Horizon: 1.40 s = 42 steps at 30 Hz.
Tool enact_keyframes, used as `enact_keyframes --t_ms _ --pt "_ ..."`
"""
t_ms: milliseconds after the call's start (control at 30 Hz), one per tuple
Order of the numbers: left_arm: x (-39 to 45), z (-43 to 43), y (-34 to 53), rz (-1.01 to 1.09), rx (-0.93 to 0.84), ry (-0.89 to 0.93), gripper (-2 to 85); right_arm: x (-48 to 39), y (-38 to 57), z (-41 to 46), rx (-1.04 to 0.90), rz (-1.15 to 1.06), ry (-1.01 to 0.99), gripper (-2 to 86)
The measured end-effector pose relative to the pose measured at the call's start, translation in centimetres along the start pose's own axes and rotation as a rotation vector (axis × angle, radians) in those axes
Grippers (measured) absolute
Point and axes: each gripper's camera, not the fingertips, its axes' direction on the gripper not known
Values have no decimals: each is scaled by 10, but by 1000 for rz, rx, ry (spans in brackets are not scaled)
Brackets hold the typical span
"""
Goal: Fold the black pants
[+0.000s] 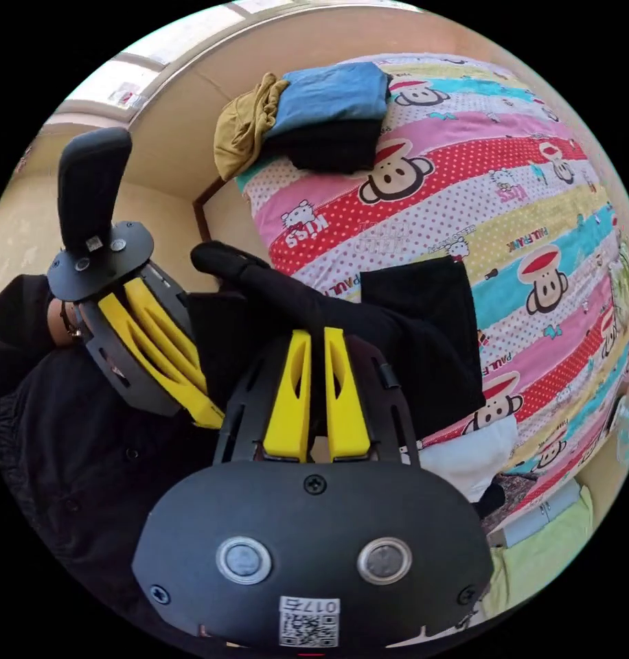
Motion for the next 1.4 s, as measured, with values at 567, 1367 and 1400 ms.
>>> enact_keyframes --t_ms 567,1367,1400 --pt "93 -52 -12 130 341 -711 125 -51 224 -284 1157 -35 -321 38" --pt "358 -209 27 733 1423 -163 16 -99 367 -501 1755 -394 -249 22" --pt "359 -201 3 741 1399 -166 14 -78 354 -510 1747 -310 -253 22"
